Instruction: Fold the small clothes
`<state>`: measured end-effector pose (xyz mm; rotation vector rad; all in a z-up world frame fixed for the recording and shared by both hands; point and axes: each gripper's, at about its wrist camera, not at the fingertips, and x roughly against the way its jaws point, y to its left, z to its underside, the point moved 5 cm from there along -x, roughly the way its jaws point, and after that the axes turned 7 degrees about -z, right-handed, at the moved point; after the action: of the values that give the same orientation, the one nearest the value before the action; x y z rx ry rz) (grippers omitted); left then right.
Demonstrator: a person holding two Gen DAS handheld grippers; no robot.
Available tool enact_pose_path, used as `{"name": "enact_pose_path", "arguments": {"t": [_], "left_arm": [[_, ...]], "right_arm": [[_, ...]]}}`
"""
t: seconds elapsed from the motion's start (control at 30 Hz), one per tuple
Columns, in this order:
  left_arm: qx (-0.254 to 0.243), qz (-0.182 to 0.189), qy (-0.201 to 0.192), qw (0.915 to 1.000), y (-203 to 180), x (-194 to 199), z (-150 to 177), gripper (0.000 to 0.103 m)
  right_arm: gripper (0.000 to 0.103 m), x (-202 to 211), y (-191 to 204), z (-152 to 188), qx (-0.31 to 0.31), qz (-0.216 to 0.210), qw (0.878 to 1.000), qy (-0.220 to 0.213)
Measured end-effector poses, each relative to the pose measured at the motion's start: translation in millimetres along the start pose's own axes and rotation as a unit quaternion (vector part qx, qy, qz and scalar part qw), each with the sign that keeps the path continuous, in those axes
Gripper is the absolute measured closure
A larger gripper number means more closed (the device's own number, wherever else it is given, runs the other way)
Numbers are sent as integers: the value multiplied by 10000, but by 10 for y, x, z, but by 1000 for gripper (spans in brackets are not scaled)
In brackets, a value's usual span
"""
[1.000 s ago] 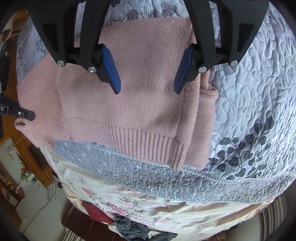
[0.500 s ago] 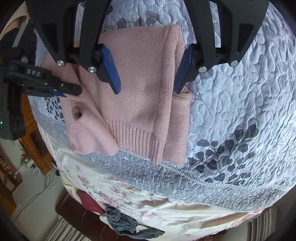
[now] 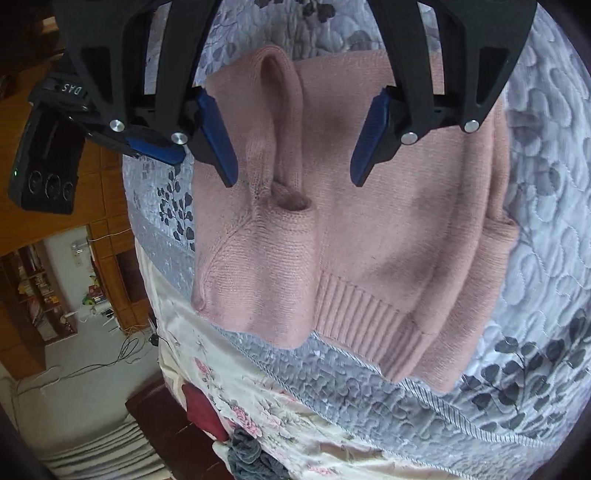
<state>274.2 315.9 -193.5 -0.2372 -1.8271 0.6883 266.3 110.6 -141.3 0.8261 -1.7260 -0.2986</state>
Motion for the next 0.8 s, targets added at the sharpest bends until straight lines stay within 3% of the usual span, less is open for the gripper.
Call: {"name": "enact_pose_path", "arguments": {"t": [0.17,0.37,0.47,0.57,0.67,0.8], "left_arm": [[385,90,310,9987,-2,-353,-1,40],[524,177,280,9981,-113,-546,-32,33],[434,104,274,9986,-216,-536,-43,33],[310,315,419,9981,-351,-512,18,34],[52,205,497,9985,-473,-536,64,34],[260,331,600,9973,-501,-639,52,36]], "right_arm": [[67,331,-438,332,-303,290,9990,-147],[67,405,-754,620,-592,319,9975,-224],[67,395,-805,674,-700,216,9969,-288],[67,394,-824,706,-762,130,9964,-341],[67,378,-812,701,-756,104,9964,-355],[67,392,-785,696,-696,84,9968,-392]]}}
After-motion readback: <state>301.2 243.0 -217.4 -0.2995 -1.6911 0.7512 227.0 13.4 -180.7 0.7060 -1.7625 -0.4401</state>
